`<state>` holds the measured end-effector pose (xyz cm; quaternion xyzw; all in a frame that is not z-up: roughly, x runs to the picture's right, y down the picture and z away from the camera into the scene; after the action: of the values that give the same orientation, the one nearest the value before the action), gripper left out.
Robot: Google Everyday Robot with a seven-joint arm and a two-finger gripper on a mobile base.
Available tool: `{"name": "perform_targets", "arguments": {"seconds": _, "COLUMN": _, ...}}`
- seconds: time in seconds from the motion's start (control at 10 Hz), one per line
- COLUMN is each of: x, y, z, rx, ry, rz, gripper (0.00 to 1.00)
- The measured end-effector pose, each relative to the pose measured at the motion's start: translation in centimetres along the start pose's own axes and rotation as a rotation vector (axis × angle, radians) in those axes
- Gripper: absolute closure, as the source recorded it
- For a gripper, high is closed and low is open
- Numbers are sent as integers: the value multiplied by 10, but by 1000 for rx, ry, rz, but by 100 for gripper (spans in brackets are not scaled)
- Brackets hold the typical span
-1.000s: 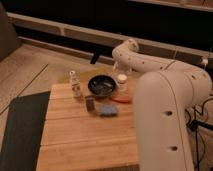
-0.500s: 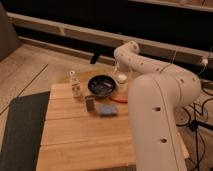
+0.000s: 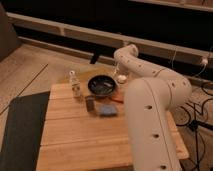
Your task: Place the ceramic cup over the eraser
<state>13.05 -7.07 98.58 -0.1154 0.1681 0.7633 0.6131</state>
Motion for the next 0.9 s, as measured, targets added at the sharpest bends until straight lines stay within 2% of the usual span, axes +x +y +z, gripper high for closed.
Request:
{"name": "perform_targets", "arguments": {"seconds": 0.1, "x": 0, "y": -3, "z": 2, "rx": 12, "ry": 6, "rz": 0, "gripper": 55}}
{"name": "perform_targets", "arguments": {"seconds": 0.3, "x": 0, "y": -4, "z": 4, "rx": 25, "ry": 10, "rz": -6, "gripper": 74}}
{"name": "perform_targets", "arguments": {"seconds": 0.4, "x": -1, "y": -6, "z": 4, "rx": 34, "ry": 13, "rz": -5, "gripper": 89}}
{"name": "perform_targets", "arguments": {"seconds": 0.5, "x": -3, "y": -9, "z": 1, "rx": 50, "ry": 17, "rz": -3, "gripper": 96}}
{"name": "perform_targets", "arguments": {"seconds": 0.6, "x": -12, "y": -13, "z": -11, "rx": 77, "ry": 4, "rz": -5, "gripper": 100}}
{"name": "perform_targets", "arguments": {"seconds": 0.7, "x": -30, "y": -18, "z": -36, "rx": 122, "ry": -37, "rz": -23, "gripper": 100}}
{"name": "perform_targets", "arguments": {"seconds": 0.9, "x": -71, "y": -10, "z": -104, "rx": 181, "ry": -165, "rz": -73, "gripper": 100}}
